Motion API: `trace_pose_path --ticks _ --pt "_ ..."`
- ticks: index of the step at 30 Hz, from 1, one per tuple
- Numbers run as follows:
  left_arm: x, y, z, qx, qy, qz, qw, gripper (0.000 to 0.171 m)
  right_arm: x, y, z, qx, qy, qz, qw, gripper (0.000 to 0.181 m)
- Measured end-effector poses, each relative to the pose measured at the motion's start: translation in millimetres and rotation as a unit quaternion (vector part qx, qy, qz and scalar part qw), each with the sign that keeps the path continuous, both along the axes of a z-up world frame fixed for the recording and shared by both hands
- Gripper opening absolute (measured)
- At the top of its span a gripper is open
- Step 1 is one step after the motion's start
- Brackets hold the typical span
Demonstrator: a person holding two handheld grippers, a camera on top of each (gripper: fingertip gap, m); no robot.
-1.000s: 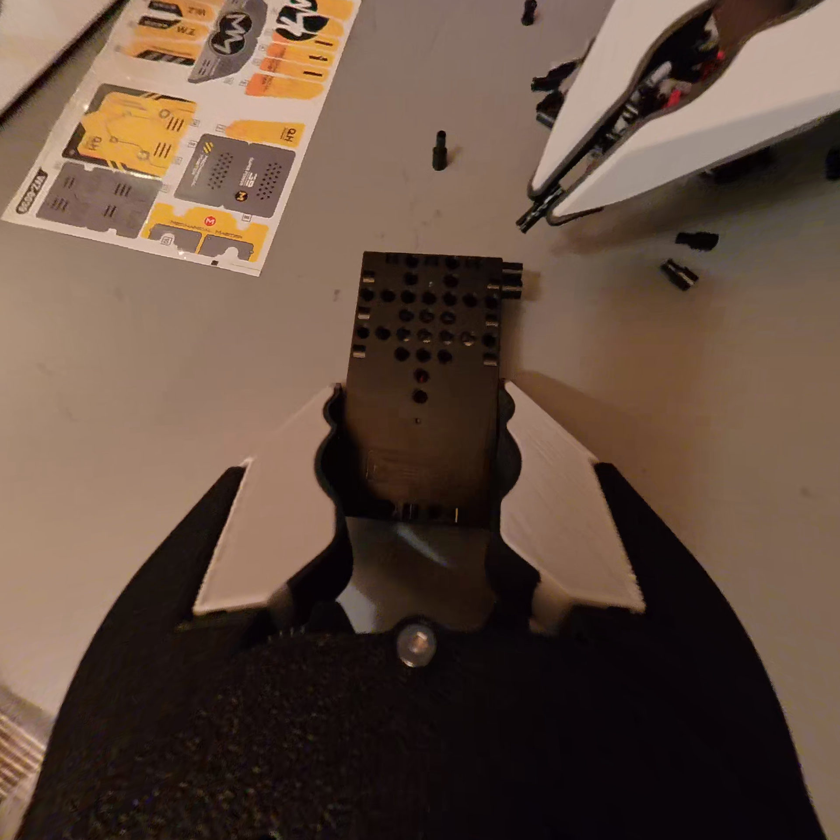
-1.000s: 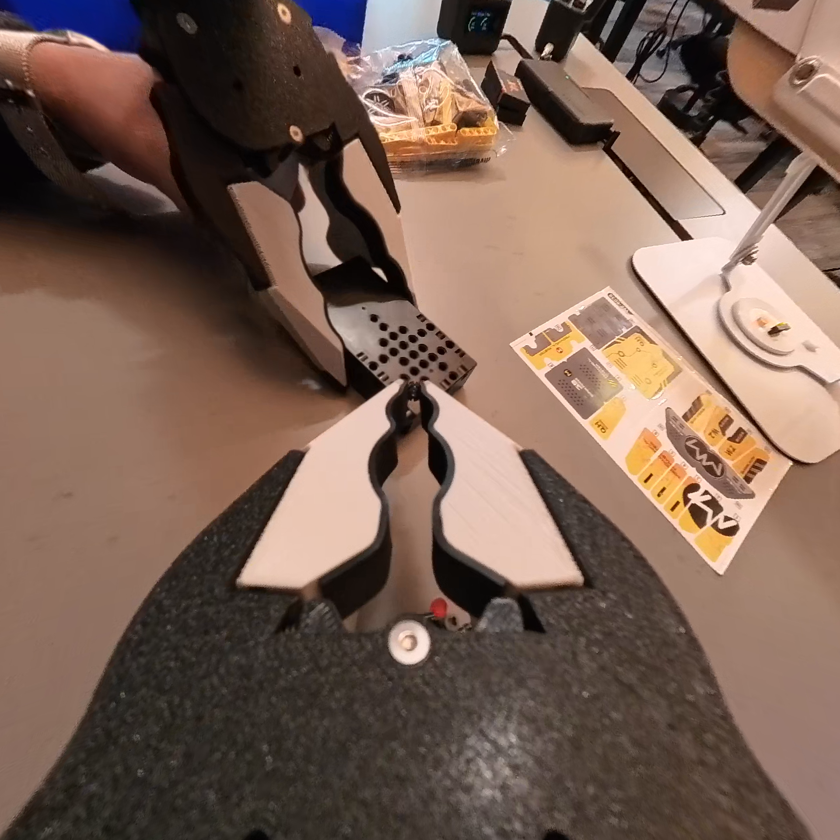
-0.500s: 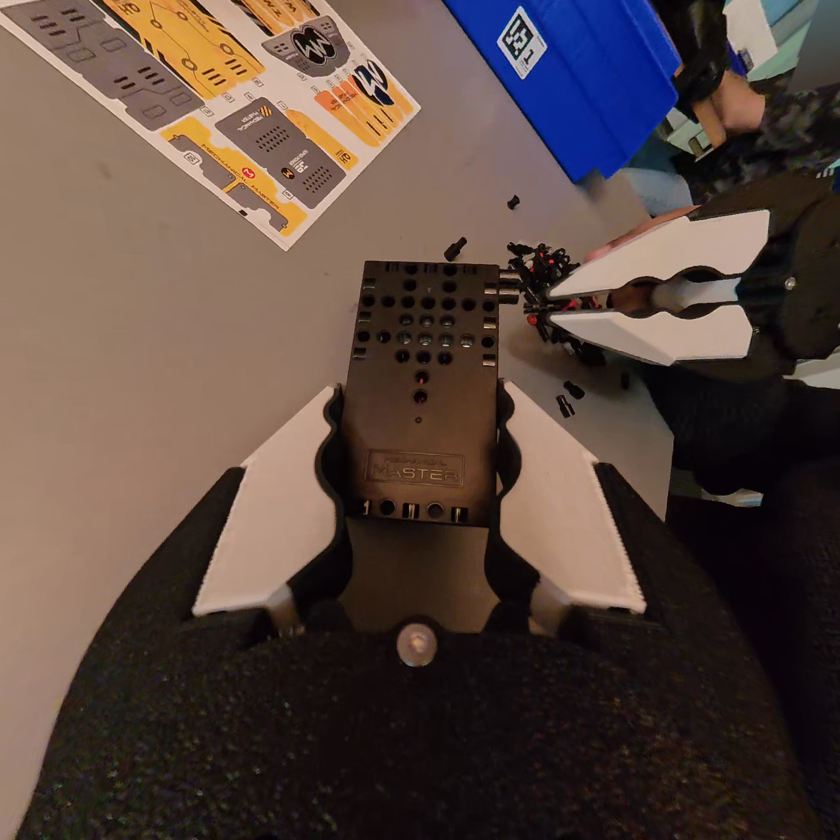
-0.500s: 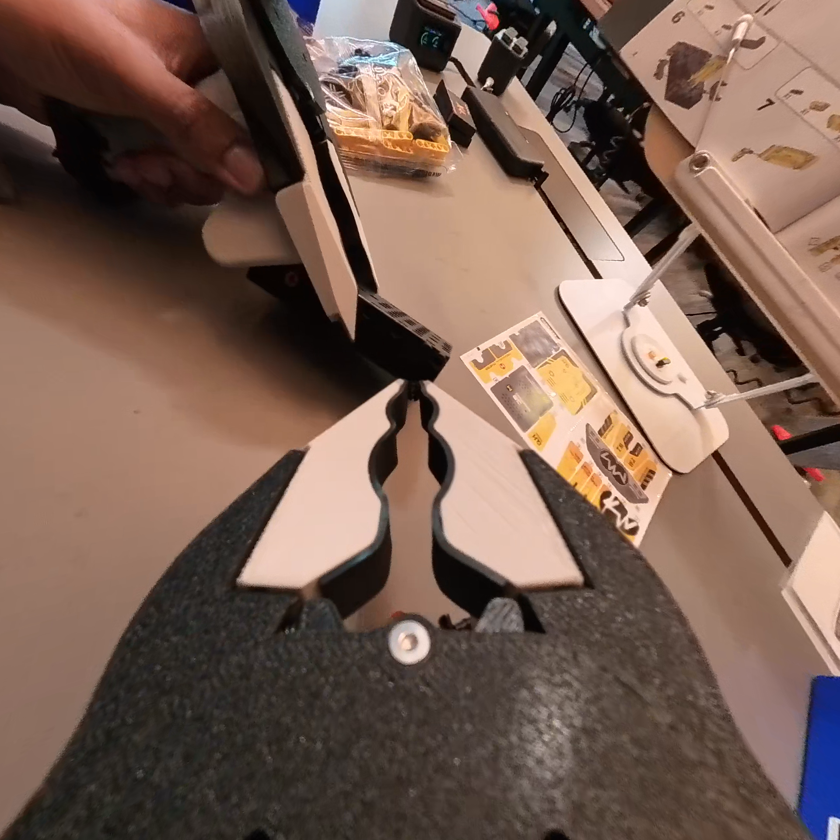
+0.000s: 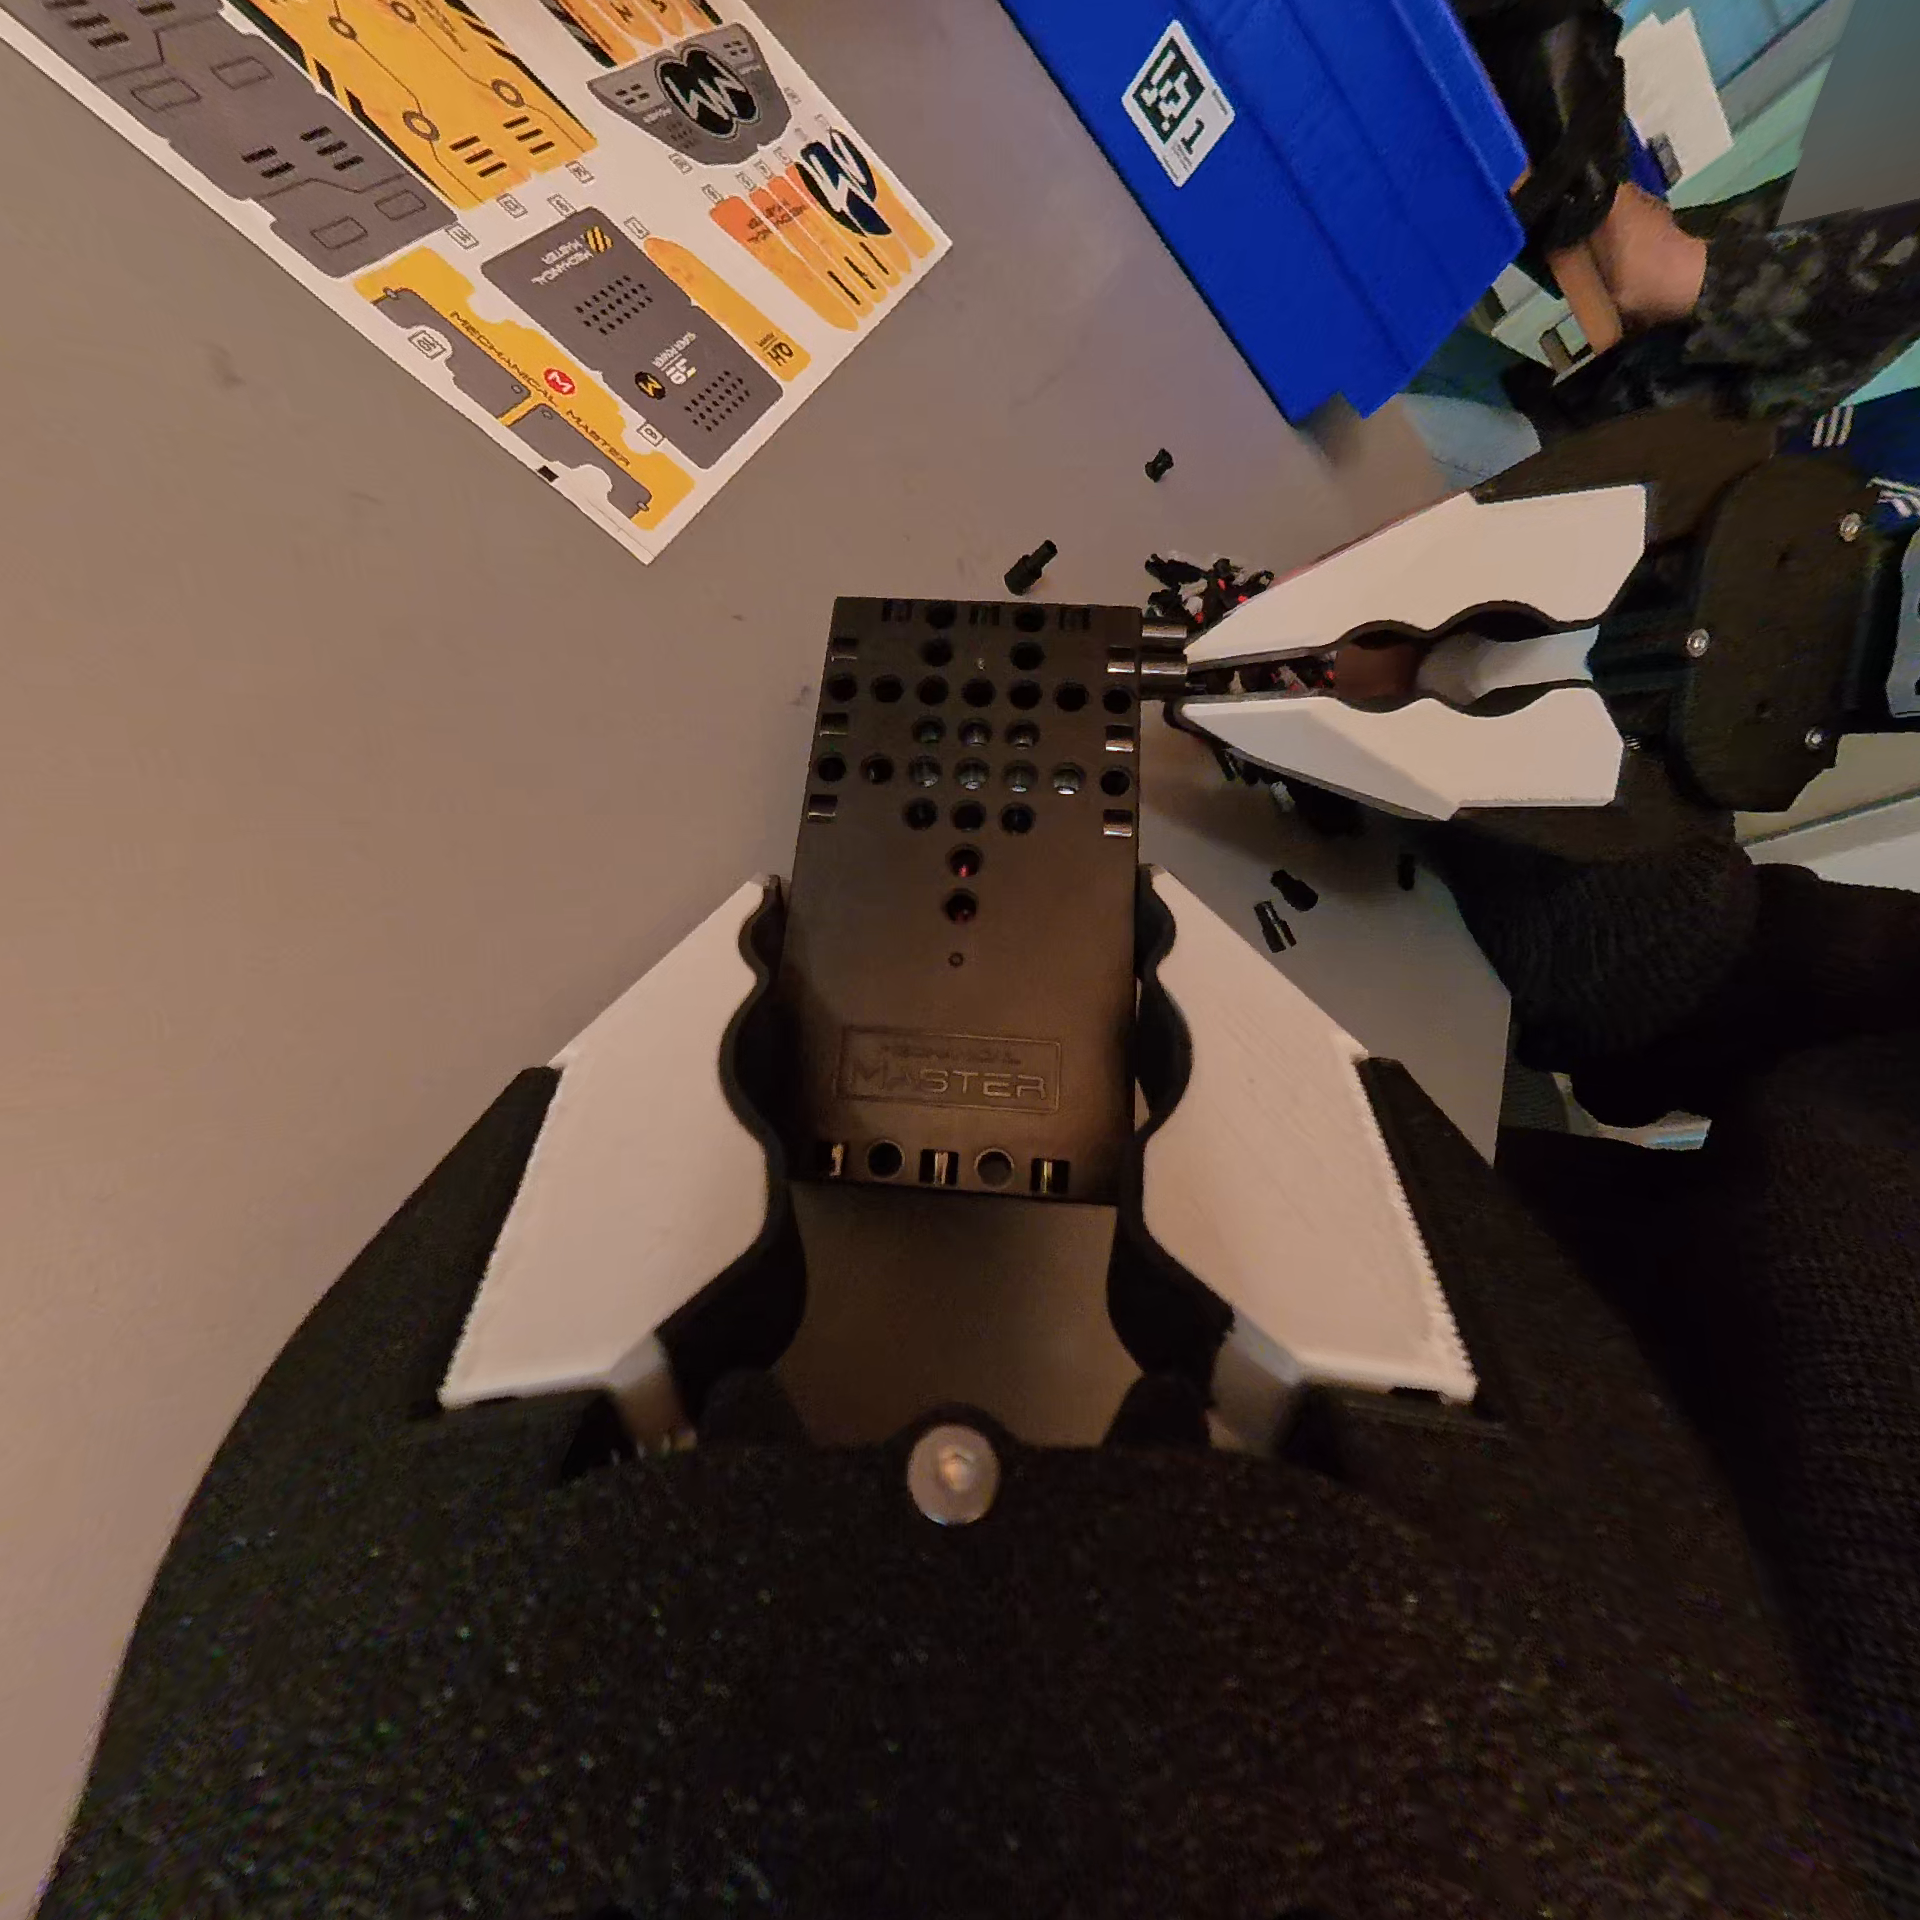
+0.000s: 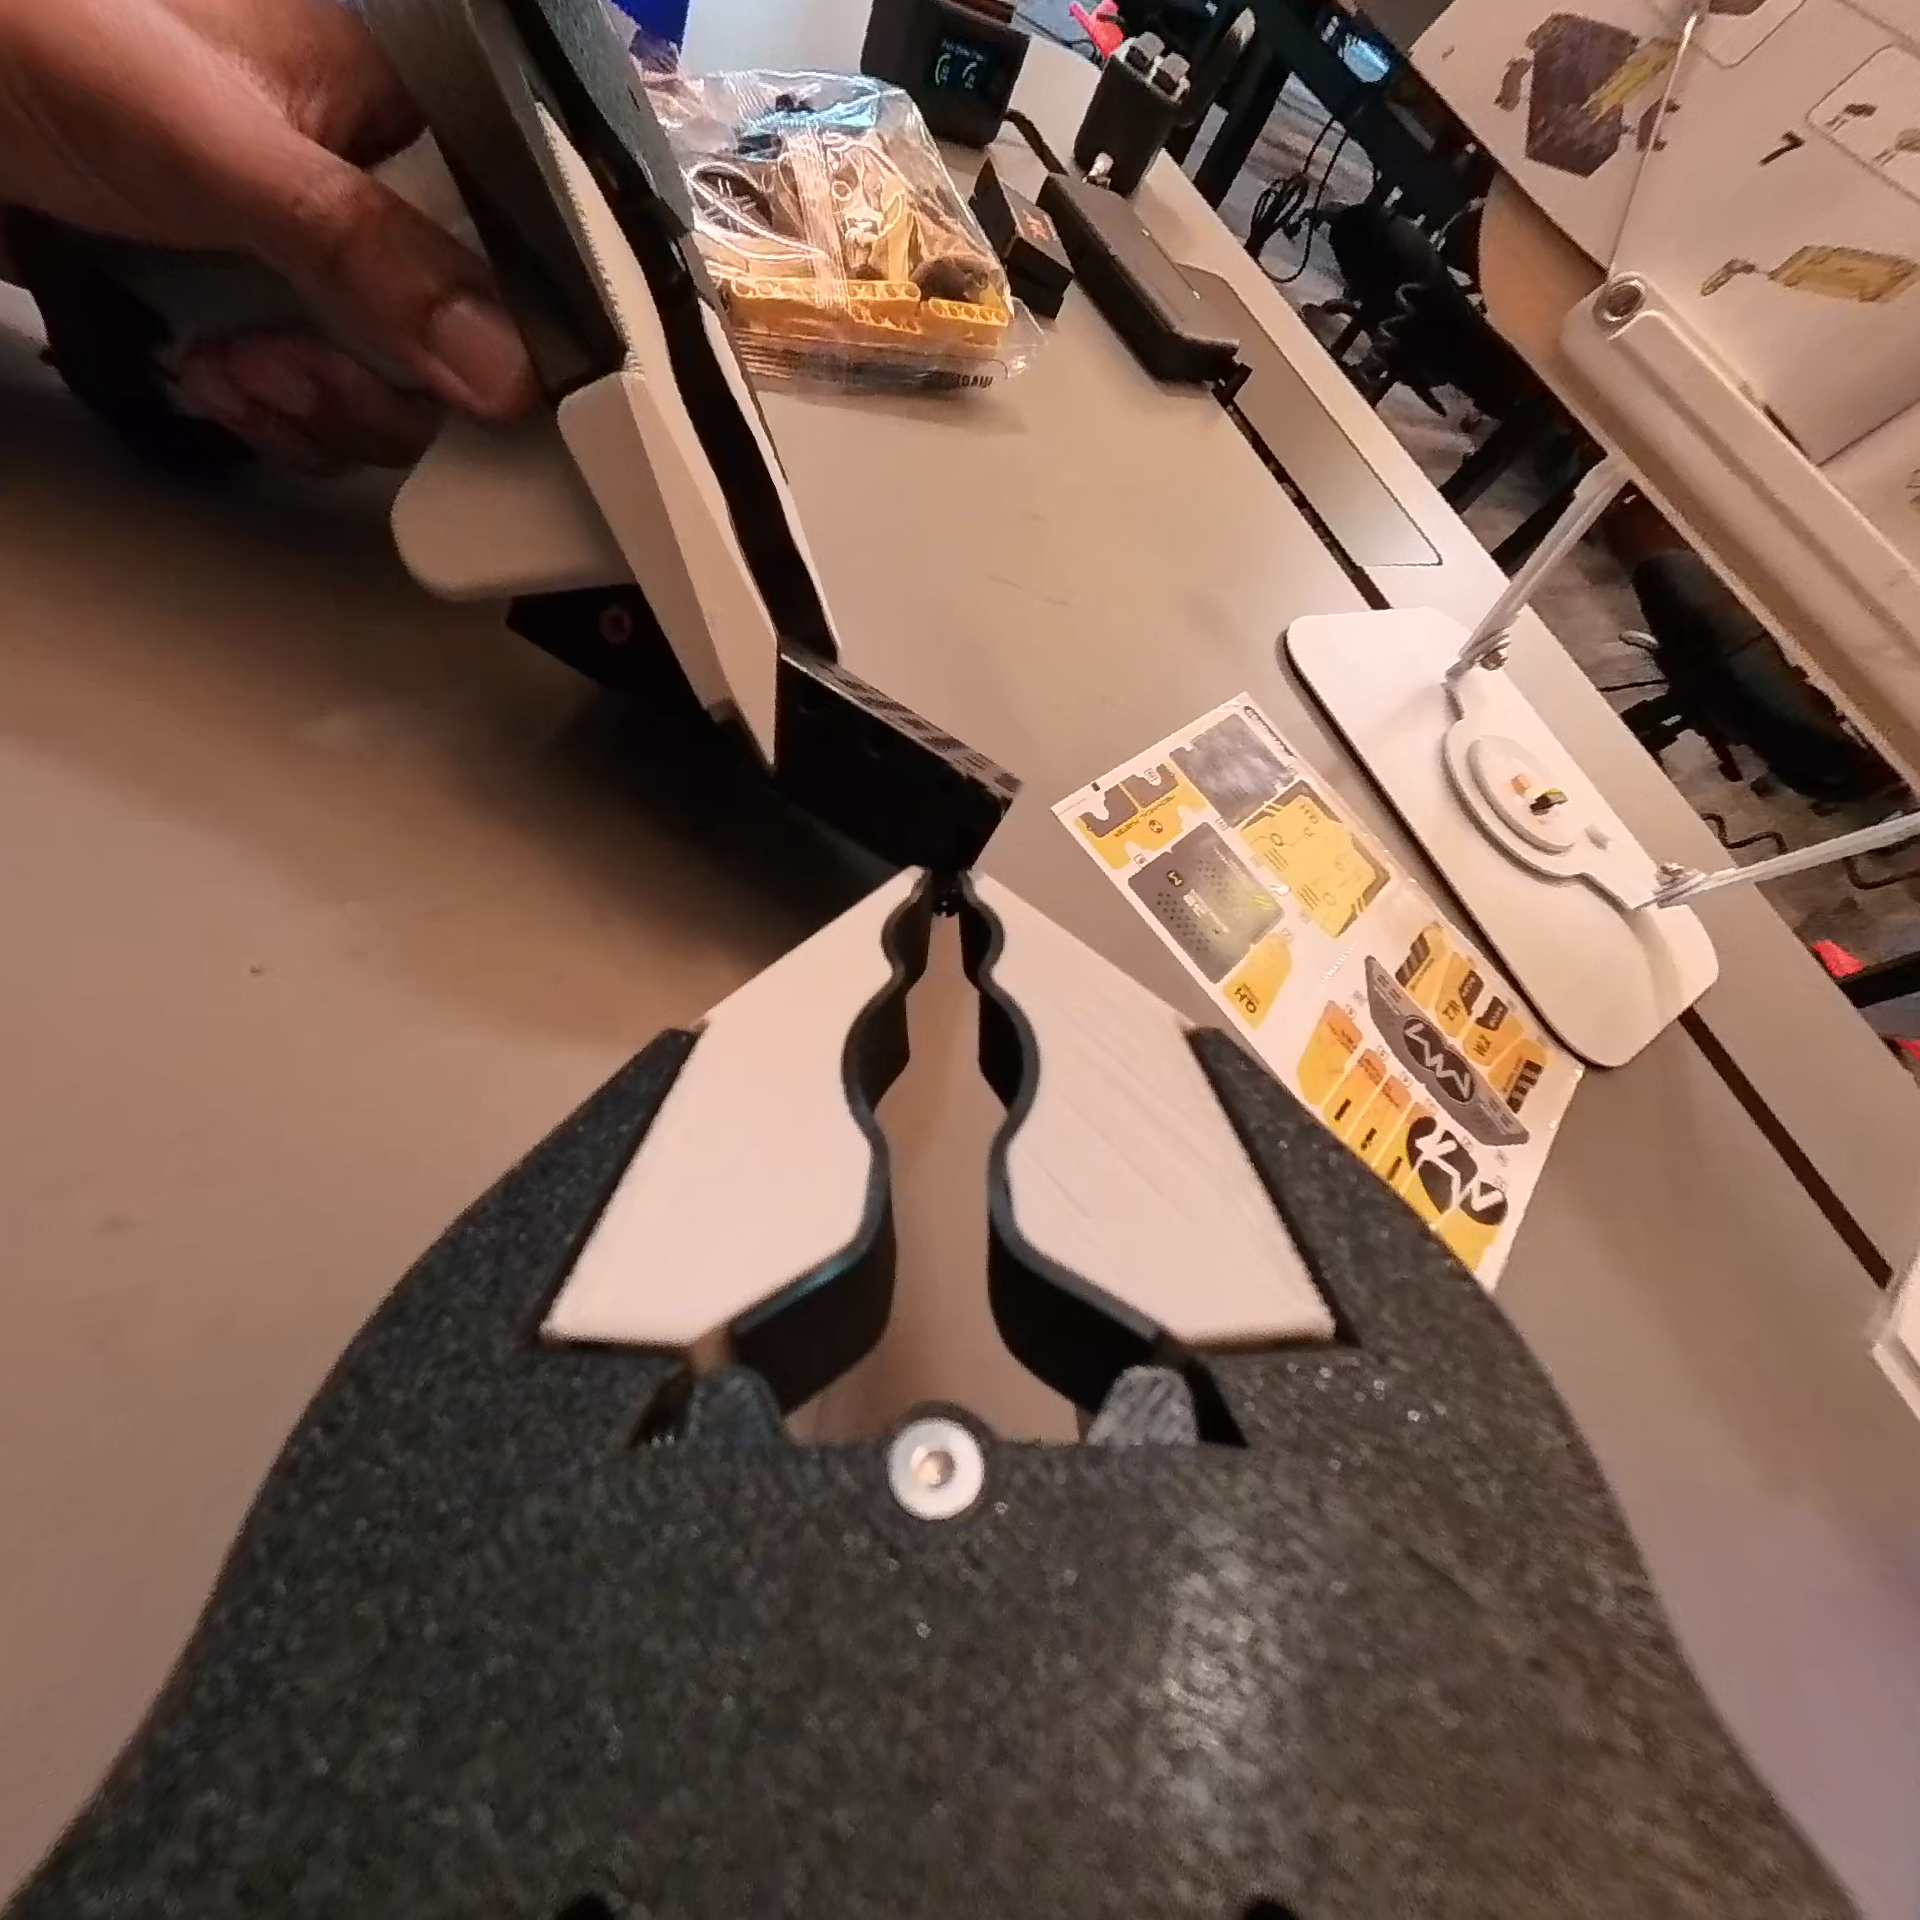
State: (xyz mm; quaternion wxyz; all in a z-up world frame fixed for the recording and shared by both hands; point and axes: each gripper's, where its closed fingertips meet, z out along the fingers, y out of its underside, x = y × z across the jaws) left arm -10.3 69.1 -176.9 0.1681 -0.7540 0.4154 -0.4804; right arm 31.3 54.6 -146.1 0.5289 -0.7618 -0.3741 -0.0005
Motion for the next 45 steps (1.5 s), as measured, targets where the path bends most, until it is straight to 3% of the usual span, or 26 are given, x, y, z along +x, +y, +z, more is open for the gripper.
trace_pose_path --ticks 18,38,45 --pt "0.4 0.8 -0.8 0.004 0.005 0.007 1.0 0.066 -0.5 3.0 -1.1 0.002 -0.011 -0.013 1.0 0.005" --pt "0.5 2.8 -1.1 0.0 0.008 0.012 1.0 0.066 1.7 8.1 -4.5 -0.055 0.075 -0.032 0.995 0.005" --pt "0.9 2.2 -2.2 0.012 0.017 0.012 1.0 0.066 0.3 8.4 -7.9 -0.056 0.059 -0.027 0.996 0.004"
